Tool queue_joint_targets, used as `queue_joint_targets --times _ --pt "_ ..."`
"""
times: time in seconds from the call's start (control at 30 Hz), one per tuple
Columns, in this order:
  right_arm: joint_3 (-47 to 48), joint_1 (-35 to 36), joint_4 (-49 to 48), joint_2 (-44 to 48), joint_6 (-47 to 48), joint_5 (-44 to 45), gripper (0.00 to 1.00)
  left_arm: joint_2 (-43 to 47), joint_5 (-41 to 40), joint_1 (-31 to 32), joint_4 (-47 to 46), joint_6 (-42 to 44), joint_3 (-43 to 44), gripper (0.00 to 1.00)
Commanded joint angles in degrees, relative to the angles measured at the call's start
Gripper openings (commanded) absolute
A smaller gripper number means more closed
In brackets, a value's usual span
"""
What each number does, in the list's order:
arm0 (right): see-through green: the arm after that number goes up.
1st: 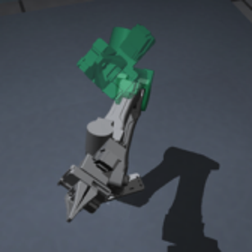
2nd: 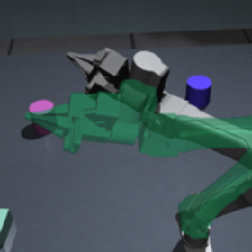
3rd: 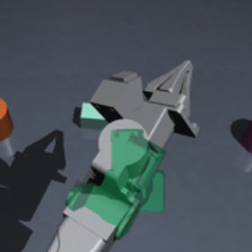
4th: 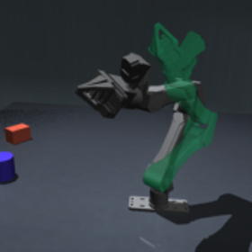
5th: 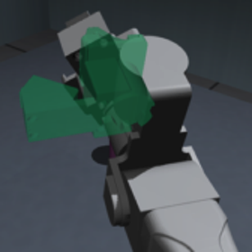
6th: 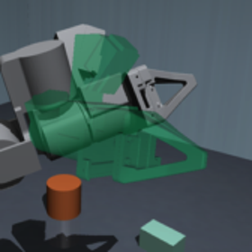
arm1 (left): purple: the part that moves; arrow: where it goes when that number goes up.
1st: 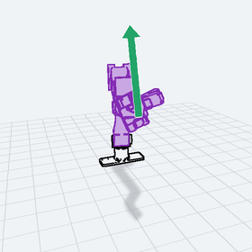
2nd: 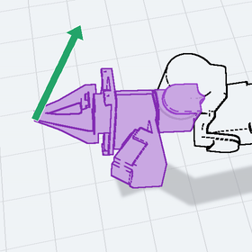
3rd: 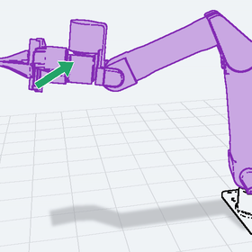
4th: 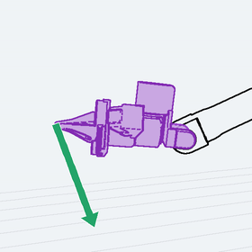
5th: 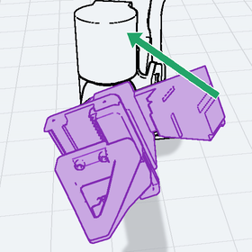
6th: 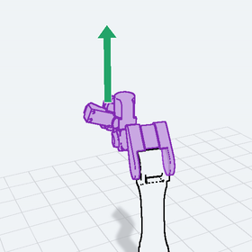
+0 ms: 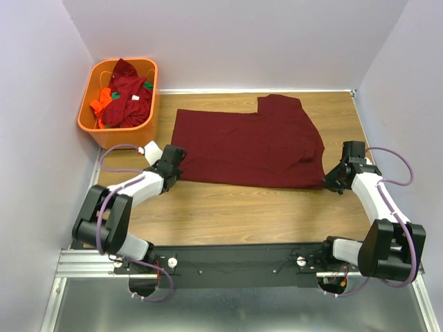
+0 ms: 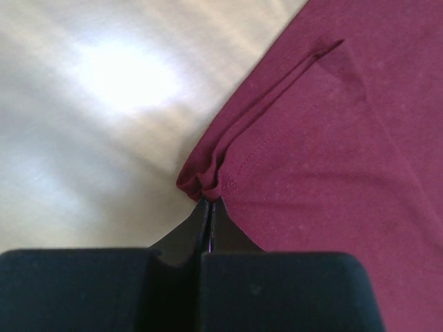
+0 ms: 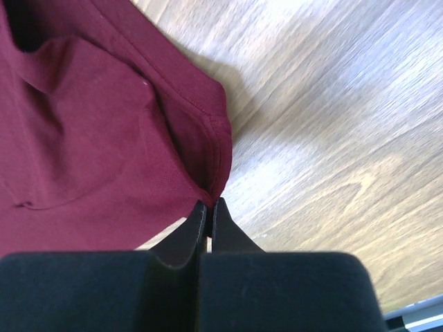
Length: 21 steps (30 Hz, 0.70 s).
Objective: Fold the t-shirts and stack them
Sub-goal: Fold the tshirt
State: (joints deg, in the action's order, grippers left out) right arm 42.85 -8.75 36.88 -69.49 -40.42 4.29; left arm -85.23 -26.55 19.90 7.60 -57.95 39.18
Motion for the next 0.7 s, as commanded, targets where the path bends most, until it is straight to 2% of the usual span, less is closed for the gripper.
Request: queue_joint_targets --times 0.0,0.2,0.5,0.53,0.6,0.67 --pt "0.8 -0.7 3.2 1.6 0.3 -2.4 0.01 7.2 -3.9 -0.1 5.1 -2.3 -4.0 0.0" --pt "-2.1 -0.7 7.3 3.3 -1.4 -6.5 0.01 15.2 -1.2 -0.1 7.1 -4.9 -9.4 0.0" --pt "-7.2 -0.7 13.5 11.8 -2.6 -13.5 0.01 25.7 1.5 -0.1 9.0 -7.8 -14.8 0.0" --pt "-7.0 -0.7 13.7 12.1 -2.6 -14.0 0.04 26.6 1.6 -0.1 8.8 -7.2 -14.7 0.03" --pt "-6.0 -0.7 13.9 12.2 -2.2 -15.0 0.16 28.2 1.5 -0.1 8.7 -6.0 -13.4 0.21" --pt "-3.8 -0.7 15.0 12.2 -1.1 -12.8 0.52 29.1 0.8 -0.1 10.0 -2.5 -10.6 0.49"
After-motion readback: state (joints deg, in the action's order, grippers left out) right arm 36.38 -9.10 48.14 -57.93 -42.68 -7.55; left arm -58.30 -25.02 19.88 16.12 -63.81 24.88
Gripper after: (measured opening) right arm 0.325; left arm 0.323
